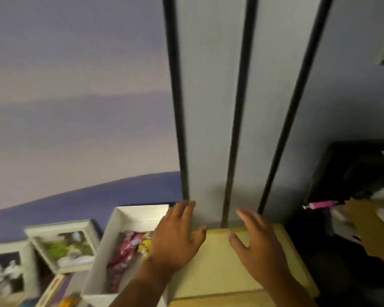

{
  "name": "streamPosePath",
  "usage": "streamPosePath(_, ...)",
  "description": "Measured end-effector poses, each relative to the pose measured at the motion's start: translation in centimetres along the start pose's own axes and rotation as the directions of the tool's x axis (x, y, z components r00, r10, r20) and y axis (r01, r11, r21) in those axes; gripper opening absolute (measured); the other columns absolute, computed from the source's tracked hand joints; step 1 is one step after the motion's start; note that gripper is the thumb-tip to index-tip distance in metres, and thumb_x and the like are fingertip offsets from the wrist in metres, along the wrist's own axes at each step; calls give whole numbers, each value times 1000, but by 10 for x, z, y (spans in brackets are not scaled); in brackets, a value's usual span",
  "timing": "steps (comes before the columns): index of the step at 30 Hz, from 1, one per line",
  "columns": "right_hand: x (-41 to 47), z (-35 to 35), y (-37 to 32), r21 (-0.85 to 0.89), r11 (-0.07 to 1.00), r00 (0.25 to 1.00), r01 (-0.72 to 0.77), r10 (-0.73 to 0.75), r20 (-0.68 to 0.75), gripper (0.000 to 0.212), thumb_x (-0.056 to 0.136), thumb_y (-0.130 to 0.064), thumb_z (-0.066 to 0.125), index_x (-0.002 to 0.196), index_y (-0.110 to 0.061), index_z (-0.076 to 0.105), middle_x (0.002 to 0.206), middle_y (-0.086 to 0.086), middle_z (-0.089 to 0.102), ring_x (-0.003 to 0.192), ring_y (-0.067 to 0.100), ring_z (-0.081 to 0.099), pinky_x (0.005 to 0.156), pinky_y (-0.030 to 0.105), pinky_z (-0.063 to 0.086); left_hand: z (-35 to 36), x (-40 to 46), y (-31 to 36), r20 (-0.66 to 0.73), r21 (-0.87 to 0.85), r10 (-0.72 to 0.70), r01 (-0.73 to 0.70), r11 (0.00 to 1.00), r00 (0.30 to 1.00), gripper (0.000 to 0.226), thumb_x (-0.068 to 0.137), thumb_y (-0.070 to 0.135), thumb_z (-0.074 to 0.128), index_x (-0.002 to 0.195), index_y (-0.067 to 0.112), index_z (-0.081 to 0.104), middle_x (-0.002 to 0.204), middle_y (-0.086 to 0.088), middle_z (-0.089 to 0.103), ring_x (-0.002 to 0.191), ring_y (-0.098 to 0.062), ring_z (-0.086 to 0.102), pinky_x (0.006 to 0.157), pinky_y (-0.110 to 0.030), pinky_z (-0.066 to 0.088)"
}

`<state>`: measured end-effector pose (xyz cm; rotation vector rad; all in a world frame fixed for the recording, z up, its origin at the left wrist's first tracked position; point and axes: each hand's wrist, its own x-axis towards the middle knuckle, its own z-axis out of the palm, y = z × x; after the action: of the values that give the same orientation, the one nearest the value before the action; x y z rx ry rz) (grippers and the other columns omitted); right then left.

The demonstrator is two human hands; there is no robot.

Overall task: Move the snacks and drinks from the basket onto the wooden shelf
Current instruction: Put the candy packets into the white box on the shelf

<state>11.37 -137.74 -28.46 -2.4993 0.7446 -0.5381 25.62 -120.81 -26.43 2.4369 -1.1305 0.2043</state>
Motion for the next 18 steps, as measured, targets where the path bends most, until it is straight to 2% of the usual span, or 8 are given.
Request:
streamPosePath(3,16,40,-75,55,992,992,113,-116,55,65,85,-65,51,143,-36,46,149,-10,44,135,13,42,105,34,45,-42,-22,-70,-57,42,-116,118,992,992,64,89,63,40,138,22,48,139,-1,54,126,-24,52,100,-36,48)
streamPosePath(5,22,64,-109,84,983,981,162,-170,96,68,84,-67,48,144,-35,45,150,-11,43,136,11,41,107,31,43,-56,-36,-107,-43,58,-215,217,974,976,68,88,64,37,141,22,45,143,-1,50,130,-23,48,102,-36,46)
streamPosePath(8,25,103,-144,125,976,960,179,-201,197,66,86,-57,60,146,-35,43,154,-13,36,140,9,36,109,28,39,-63,-55,-154,4,95,-316,314,945,949,73,88,69,25,145,25,36,147,2,40,132,-19,43,102,-33,46)
streamPosePath(10,34,134,-157,149,973,938,179,-214,273,64,88,-49,65,145,-32,44,155,-11,36,142,10,34,110,28,37,-56,-59,-182,43,99,-376,370,924,926,69,90,68,31,145,26,33,145,4,38,128,-17,44,97,-32,50)
streamPosePath(13,39,162,-161,137,980,910,141,-183,371,65,88,-43,67,146,-28,42,155,-7,35,141,13,36,111,27,36,-43,-62,-194,133,94,-419,409,908,898,65,90,64,46,141,29,30,140,6,37,121,-14,47,91,-31,54)
streamPosePath(18,60,212,-162,59,996,834,67,-89,544,80,87,-48,66,153,-27,25,159,-3,23,142,20,33,109,31,41,3,-45,-215,254,106,-438,425,899,863,68,89,61,47,145,28,28,143,4,37,124,-15,46,96,-29,50)
